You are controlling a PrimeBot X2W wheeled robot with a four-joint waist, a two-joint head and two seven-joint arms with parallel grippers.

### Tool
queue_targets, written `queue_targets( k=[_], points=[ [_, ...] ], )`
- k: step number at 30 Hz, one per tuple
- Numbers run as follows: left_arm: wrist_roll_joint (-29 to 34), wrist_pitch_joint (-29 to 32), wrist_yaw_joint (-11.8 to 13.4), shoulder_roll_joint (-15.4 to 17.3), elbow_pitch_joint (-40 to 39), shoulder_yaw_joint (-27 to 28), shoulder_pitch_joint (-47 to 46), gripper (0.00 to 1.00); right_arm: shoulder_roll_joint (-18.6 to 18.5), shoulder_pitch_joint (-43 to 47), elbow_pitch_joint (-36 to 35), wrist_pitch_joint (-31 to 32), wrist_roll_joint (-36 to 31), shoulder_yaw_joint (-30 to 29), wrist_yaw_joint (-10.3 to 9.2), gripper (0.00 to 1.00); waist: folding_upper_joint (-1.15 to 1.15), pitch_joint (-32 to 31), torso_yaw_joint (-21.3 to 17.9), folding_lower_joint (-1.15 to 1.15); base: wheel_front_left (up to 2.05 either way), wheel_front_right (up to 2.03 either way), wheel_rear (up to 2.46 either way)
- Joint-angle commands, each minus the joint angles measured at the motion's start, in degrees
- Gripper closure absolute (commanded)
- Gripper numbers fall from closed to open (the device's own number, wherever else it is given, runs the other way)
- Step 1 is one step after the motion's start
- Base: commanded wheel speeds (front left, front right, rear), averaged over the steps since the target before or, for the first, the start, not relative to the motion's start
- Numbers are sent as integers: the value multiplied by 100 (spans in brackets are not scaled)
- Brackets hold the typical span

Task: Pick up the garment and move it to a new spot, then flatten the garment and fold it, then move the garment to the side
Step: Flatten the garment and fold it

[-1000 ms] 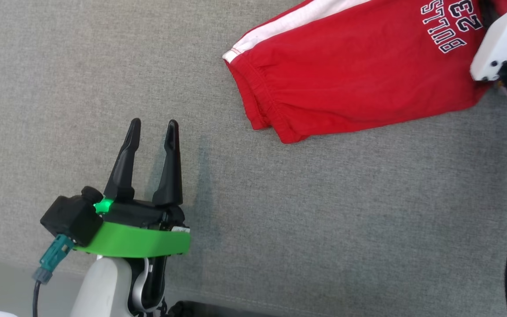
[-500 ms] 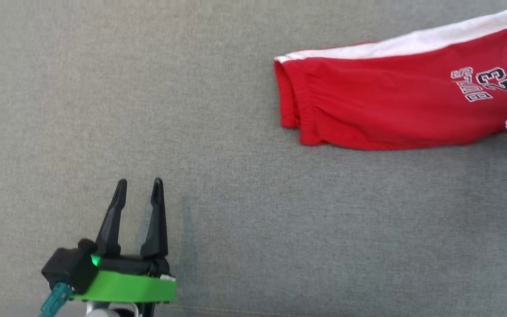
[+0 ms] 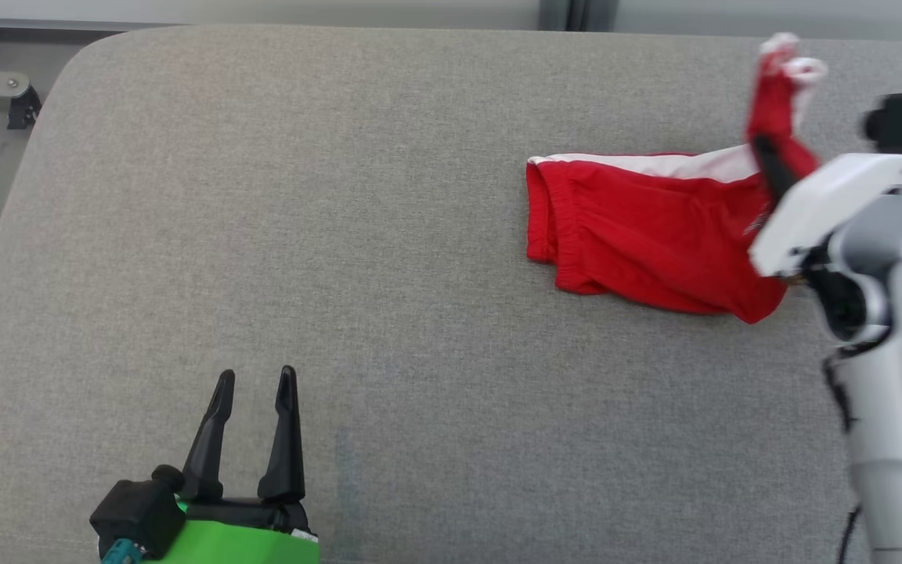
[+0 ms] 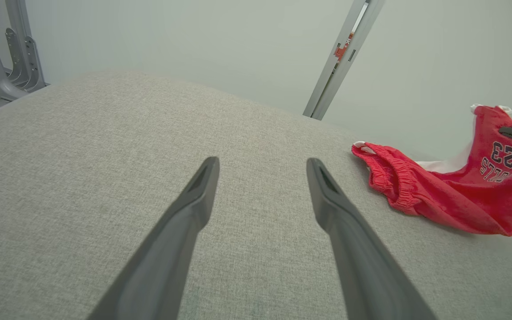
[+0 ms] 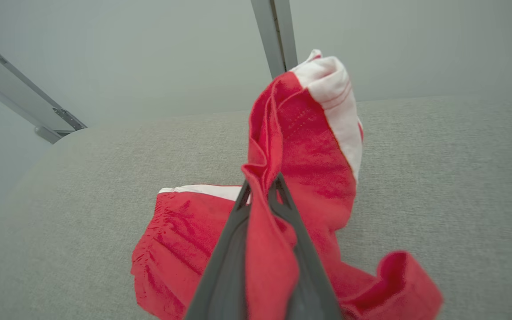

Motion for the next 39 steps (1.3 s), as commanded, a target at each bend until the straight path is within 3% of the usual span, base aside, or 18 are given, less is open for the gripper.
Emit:
queue_targets(
  k=[1,8,13,17,18,19,20,27,31,39],
  points=[
    [-33,-16,32,10,13,-21,16,0,109,-101,60,44,-62,195,-2,100,0,32,94,0,0,0,0],
    [-281,-16,86,11,222,-247,-271,0,628,-253,885,-308,-440,812,-2,100,0,183,414,0,0,0,0],
    [-394,-16,156,10,315,-340,-318,0,743,-369,1566,-775,-549,934,-2,100,0,148,559,0,0,0,0],
    [-391,-16,182,10,366,-368,-238,0,761,-465,1939,-1129,-248,1160,-1,100,0,87,580,0,0,0,0],
    [-377,-15,183,10,381,-359,-209,0,761,-489,2015,-1232,-151,1242,-1,85,0,66,567,0,0,0,0],
    [-355,-16,188,10,396,-341,-181,0,762,-501,2090,-1330,-17,1333,-2,7,0,40,544,0,0,0,0],
    [-339,-16,194,10,408,-316,-159,0,763,-499,2141,-1384,77,1422,-1,0,0,10,516,0,0,0,0],
    [-135,-16,170,11,456,-63,15,0,757,-216,1966,-2290,462,1935,-2,0,0,-259,140,0,0,0,0],
    [12,-16,145,11,425,161,179,0,646,221,1596,-2889,34,2025,-2,0,0,-494,-147,0,0,0,0],
    [197,-15,112,11,298,575,592,0,158,1449,958,-3899,-776,1322,-6,0,0,-957,-648,0,0,0,0]
  ],
)
